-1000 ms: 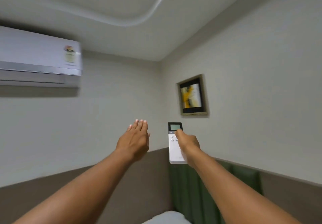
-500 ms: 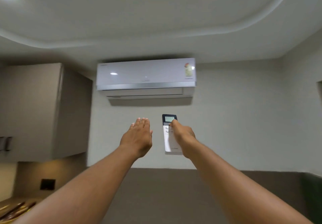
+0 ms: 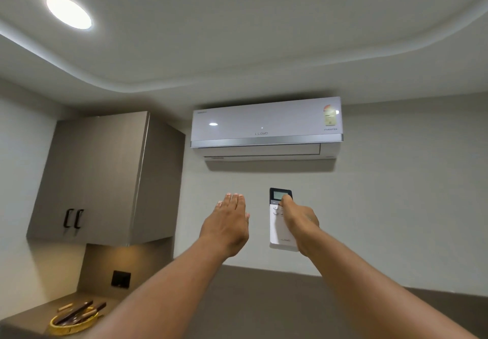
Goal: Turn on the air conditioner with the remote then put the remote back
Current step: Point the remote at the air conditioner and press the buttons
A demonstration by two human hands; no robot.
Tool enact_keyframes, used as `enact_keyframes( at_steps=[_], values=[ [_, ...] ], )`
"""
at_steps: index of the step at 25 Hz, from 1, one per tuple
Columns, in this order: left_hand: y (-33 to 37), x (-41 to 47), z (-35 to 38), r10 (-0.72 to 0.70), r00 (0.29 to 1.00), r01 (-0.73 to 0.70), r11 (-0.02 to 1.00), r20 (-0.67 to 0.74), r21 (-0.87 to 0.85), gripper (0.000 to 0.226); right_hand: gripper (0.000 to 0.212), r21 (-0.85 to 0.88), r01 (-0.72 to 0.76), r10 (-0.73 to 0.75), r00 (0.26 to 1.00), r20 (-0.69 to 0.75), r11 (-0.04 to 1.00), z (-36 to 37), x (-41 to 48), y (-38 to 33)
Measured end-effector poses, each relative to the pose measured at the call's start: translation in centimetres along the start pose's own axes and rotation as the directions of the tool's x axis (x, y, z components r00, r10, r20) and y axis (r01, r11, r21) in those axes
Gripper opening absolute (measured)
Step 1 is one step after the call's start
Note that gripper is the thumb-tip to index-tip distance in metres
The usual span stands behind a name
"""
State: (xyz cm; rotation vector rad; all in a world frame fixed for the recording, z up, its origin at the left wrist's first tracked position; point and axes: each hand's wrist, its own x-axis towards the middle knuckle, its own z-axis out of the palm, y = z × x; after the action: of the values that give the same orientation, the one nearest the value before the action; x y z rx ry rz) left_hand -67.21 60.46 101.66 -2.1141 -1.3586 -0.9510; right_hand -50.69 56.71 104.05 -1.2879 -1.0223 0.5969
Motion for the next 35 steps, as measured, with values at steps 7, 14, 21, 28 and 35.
enact_keyframes(
  at_steps=[7,14,21,28,35],
  values=[
    [3.1,0.4,1.8,0.021,1.000,-0.020,0.999,0.018,-0.041,0.056,0.039,-0.058,0.026,-0.028,0.999,-0.029,0.998,-2.1,1.0,0.8],
    [4.8,0.9,2.7,0.046,0.999,-0.044,0.998,0.025,-0.053,0.056,0.039,-0.070,0.021,-0.024,0.998,-0.052,0.997,-4.1,1.2,1.7],
    [5.6,0.8,3.3,0.059,0.997,-0.057,0.997,0.042,-0.056,0.056,0.037,-0.077,0.013,-0.017,0.999,-0.049,0.997,-5.5,1.1,2.3],
    [6.0,1.0,3.2,0.053,0.998,-0.052,0.997,0.031,-0.049,0.056,0.034,-0.084,0.025,-0.028,0.999,-0.029,0.996,-5.8,0.8,2.4],
    [6.7,1.0,3.3,0.049,0.998,-0.048,0.998,0.025,-0.052,0.057,0.034,-0.073,0.047,-0.048,0.999,-0.017,0.996,-6.2,0.6,1.9]
  ],
)
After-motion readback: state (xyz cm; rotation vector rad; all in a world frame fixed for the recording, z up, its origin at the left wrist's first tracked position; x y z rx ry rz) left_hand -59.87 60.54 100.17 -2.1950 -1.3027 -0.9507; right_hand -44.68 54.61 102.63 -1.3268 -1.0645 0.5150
